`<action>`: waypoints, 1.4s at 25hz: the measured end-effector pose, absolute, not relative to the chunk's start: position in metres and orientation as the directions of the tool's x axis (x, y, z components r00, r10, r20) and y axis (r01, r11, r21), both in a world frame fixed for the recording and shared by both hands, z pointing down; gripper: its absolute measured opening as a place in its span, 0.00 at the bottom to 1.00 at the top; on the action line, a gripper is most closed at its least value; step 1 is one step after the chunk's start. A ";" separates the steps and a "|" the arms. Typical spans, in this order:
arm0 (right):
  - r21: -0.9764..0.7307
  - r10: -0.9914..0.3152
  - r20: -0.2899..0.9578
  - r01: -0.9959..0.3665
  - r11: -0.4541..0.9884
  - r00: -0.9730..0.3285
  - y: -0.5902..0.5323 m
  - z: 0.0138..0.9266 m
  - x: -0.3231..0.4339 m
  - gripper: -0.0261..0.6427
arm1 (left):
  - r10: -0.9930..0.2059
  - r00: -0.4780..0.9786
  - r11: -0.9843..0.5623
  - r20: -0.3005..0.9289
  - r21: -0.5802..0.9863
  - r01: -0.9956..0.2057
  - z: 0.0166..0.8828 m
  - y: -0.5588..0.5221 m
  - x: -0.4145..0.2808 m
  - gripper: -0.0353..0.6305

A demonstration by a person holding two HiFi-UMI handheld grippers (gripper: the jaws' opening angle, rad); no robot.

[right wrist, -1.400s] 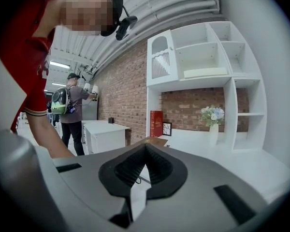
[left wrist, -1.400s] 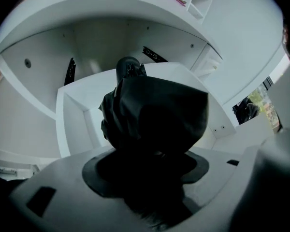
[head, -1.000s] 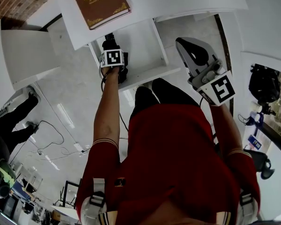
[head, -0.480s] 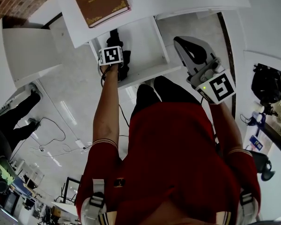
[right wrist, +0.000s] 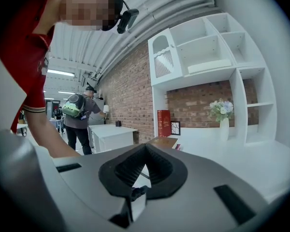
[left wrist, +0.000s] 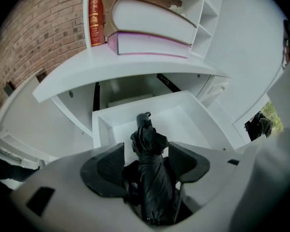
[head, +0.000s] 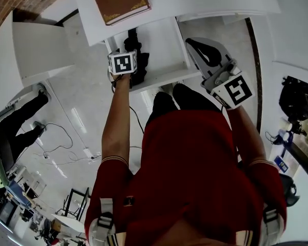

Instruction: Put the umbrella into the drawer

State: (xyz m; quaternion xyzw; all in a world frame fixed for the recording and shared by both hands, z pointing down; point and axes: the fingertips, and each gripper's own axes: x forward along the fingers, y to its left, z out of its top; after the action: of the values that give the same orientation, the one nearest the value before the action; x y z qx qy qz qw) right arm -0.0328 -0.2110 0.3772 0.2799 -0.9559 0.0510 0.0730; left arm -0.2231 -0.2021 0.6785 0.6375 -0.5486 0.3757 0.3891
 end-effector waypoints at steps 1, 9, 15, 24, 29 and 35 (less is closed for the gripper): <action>-0.060 -0.524 0.167 -0.539 0.840 -0.835 -0.211 0.378 -0.034 0.04 | -0.423 0.120 -0.107 0.898 0.082 -0.991 0.672 -0.203 -0.222 0.48; -0.063 -0.476 0.144 -0.488 0.871 -0.868 -0.209 0.381 -0.051 0.04 | -0.581 0.214 -0.190 0.785 0.125 -0.974 0.600 -0.207 -0.201 0.48; -0.100 -0.442 0.120 -0.453 0.886 -0.889 -0.207 0.379 -0.061 0.04 | -0.724 0.311 -0.261 0.616 0.174 -0.950 0.522 -0.206 -0.181 0.47; -0.113 -0.394 0.058 -0.398 0.910 -0.917 -0.197 0.357 -0.070 0.04 | -0.848 0.396 -0.352 0.351 0.184 -0.918 0.413 -0.193 -0.148 0.37; -0.121 -0.385 0.013 -0.384 0.915 -0.923 -0.192 0.339 -0.064 0.04 | -0.888 0.381 -0.355 0.257 0.141 -0.924 0.372 -0.185 -0.139 0.26; -0.121 -0.379 -0.035 -0.372 0.920 -0.925 -0.183 0.319 -0.055 0.04 | -0.912 0.369 -0.354 0.177 0.114 -0.928 0.338 -0.170 -0.135 0.13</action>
State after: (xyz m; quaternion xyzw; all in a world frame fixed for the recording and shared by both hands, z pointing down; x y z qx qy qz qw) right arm -0.0547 -0.1825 0.3191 0.1917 -0.9794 0.0560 -0.0289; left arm -0.1355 -0.1704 0.3377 0.8216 -0.5601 0.0412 0.0976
